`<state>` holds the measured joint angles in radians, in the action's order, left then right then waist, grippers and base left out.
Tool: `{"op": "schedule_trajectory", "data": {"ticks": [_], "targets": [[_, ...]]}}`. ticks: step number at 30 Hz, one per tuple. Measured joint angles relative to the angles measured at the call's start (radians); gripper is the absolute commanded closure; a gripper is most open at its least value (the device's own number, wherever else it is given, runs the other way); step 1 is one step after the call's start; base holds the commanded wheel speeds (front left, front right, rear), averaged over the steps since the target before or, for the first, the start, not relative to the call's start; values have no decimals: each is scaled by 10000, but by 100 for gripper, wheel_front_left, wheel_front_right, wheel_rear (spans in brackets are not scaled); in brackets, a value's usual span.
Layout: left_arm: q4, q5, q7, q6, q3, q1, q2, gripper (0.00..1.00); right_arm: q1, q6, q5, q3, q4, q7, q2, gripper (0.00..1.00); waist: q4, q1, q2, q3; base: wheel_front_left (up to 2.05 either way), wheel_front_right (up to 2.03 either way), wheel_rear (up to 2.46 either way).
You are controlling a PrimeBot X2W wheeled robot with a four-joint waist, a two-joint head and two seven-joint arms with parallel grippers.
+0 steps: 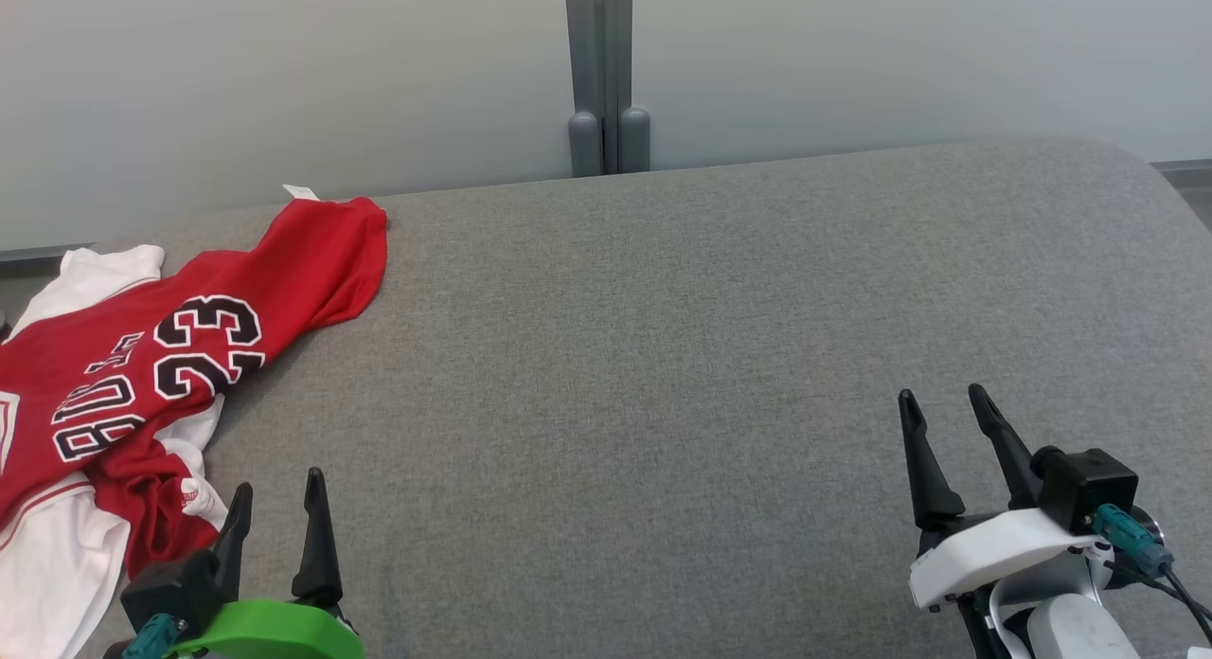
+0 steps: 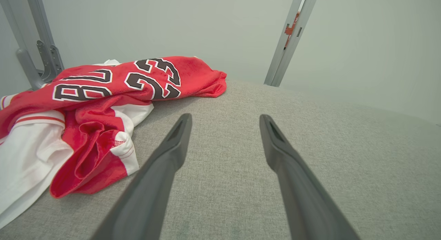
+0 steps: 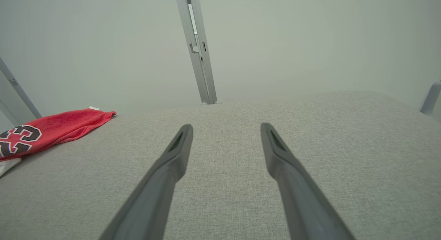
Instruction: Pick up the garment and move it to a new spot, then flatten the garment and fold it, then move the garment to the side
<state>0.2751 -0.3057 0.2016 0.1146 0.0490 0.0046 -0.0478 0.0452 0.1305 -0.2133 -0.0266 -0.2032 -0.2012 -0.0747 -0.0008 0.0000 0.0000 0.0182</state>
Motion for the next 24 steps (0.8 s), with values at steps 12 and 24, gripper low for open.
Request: {"op": "schedule_trajectory", "data": {"ticks": [12,24], "targets": [[257,926,247,44,6,63,-8,0,-66,2,656,8,-171,-228,58,0,7,0,0,25,0,0,0],[506,1373,464,98,-35,103,-12,0,-151,2,1058,105,-483,-470,132,0,-49,0,0,59,0,0,0]]}}
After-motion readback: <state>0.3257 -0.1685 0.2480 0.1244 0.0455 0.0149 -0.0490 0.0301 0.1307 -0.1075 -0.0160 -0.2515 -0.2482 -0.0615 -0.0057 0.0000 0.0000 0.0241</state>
